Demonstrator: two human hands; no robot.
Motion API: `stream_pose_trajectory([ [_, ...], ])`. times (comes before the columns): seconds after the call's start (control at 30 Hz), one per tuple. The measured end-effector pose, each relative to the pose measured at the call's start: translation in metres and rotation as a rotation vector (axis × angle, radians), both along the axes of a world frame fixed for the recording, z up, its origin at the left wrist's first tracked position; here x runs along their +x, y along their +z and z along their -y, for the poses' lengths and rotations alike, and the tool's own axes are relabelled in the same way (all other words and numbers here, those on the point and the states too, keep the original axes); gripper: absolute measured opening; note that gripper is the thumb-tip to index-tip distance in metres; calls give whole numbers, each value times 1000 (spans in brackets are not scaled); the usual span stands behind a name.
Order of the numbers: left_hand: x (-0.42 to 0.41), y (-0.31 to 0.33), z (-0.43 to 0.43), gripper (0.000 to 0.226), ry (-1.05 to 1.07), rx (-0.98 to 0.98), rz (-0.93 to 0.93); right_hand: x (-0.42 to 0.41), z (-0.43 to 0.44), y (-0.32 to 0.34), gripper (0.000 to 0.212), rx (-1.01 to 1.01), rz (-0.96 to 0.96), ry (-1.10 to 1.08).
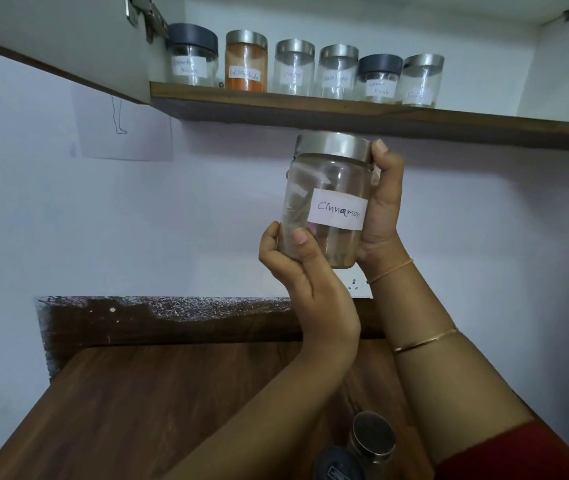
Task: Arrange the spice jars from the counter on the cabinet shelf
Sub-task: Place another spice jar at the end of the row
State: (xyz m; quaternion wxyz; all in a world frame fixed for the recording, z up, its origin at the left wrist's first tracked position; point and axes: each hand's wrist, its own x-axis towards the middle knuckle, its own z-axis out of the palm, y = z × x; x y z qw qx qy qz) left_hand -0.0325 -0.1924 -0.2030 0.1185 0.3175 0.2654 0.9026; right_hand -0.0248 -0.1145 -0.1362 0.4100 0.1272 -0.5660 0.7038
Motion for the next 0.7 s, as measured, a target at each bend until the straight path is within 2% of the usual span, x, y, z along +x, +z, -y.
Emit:
stream_pose_trajectory([
  [0.1, 6, -1, 0, 46, 2, 26, -26, 6, -4, -1, 52, 5, -30, 20],
  [0.33, 13, -5, -8, 42, -58, 2, -81, 25, -8, -2, 51, 25, 5, -71],
  [0.53, 15, -10, -24, 45, -109, -66, -146, 47, -9, 4, 58, -12, 83, -306],
  [0.7, 23, -11, -42, 32, -165, -129, -247, 69, -15, 8, 74, -12, 76, -538],
])
